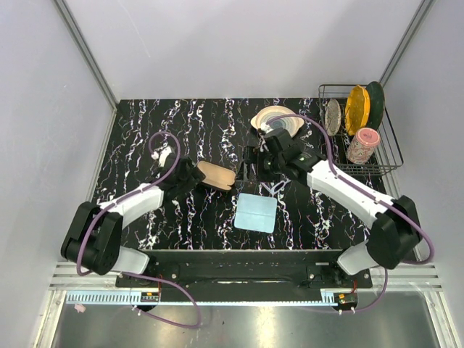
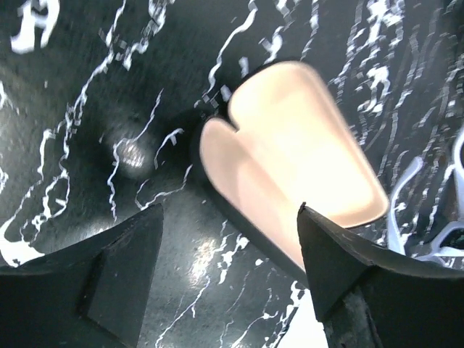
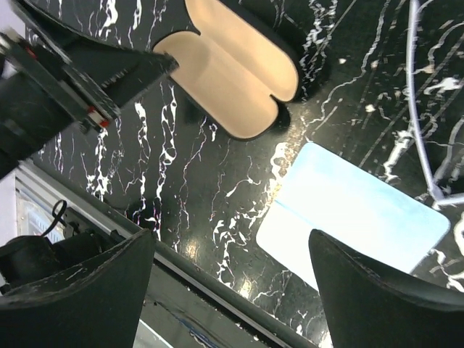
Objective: Organize the sunglasses
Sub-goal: Place the opened sunglasses case at the center of the board, then adjust the opened sunglasses case at the center of the board.
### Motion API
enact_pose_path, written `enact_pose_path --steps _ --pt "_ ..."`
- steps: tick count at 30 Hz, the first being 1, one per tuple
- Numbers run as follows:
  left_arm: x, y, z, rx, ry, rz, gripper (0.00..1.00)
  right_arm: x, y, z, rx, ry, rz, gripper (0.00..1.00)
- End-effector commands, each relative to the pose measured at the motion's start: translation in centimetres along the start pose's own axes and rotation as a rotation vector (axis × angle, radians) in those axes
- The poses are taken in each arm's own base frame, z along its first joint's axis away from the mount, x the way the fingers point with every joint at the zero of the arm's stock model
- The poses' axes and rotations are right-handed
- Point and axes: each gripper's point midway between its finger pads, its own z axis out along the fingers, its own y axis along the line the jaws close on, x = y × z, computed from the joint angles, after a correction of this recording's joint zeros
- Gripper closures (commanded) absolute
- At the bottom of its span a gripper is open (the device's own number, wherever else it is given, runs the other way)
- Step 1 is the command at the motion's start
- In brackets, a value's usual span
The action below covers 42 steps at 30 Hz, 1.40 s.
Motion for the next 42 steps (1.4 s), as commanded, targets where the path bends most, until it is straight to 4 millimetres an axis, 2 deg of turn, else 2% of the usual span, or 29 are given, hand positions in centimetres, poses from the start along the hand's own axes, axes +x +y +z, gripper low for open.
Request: enact_pose_path --steps 1,5,7,8,10,12,14,16,17,18,19,23,30,34,39,42 --pt "-4.7 -3.2 -2.2 0.087 -0.109 0.113 0.21 -1.0 2.7 1.9 -0.074 -0.033 -0.054 0.10" --pt "-6.2 -3.9 -2.5 0.117 -0.113 0.152 0.23 -1.1 2.9 4.5 -0.074 -0.025 -0.041 0.20" --pt "-6.3 -4.4 -2.3 0.133 -0.095 0.181 0.26 -1.3 3.3 5.3 -0.080 -0.022 -0.043 0.31" --pt "-6.1 -4.7 -2.2 0.145 -0.079 0.188 0.32 -1.2 3.0 6.2 -0.074 -0.015 -0.041 0.34" --pt "-5.8 -4.9 -1.6 0.160 -0.052 0.213 0.36 -1.5 3.2 6.9 -0.079 -0.020 -0.045 0.42" --pt "-5.1 -5.2 -1.0 0.194 -0.015 0.229 0.43 -1.6 3.3 8.0 -0.083 -0.018 -0.048 0.45" --pt "-4.7 -5.5 -0.7 0.218 0.003 0.235 0.45 -1.4 3.1 9.2 -0.080 -0.002 -0.054 0.48" --pt "-4.8 -6.2 -0.4 0.256 0.005 0.245 0.49 -1.5 3.4 9.8 -0.093 0.010 -0.065 0.51" --pt "-4.7 -6.5 -0.3 0.266 0.013 0.251 0.50 -1.0 3.0 10.6 -0.083 0.030 -0.062 0.54" --pt "-4.4 -6.2 0.2 0.255 0.031 0.257 0.52 -1.2 3.4 10.8 -0.095 0.034 -0.064 0.55" --pt "-4.5 -6.6 0.3 0.262 0.034 0.264 0.56 -1.1 3.4 11.1 -0.097 0.045 -0.069 0.56" --pt "-3.6 -5.8 1.5 0.236 0.081 0.263 0.64 -0.3 2.6 12.3 -0.071 0.079 -0.068 0.57" --pt "-0.6 -3.6 1.8 0.201 0.178 0.234 0.68 -0.6 1.9 11.3 -0.024 0.060 -0.074 0.58" --pt "0.4 -2.7 1.6 0.195 0.199 0.215 0.69 -1.2 1.7 10.2 0.007 0.038 -0.080 0.57" --pt "0.3 -2.7 1.3 0.197 0.190 0.207 0.68 -2.0 1.5 8.8 0.050 0.016 -0.078 0.55" --pt "-0.4 -3.3 1.1 0.203 0.176 0.210 0.65 -2.5 1.3 7.8 0.086 0.001 -0.080 0.48"
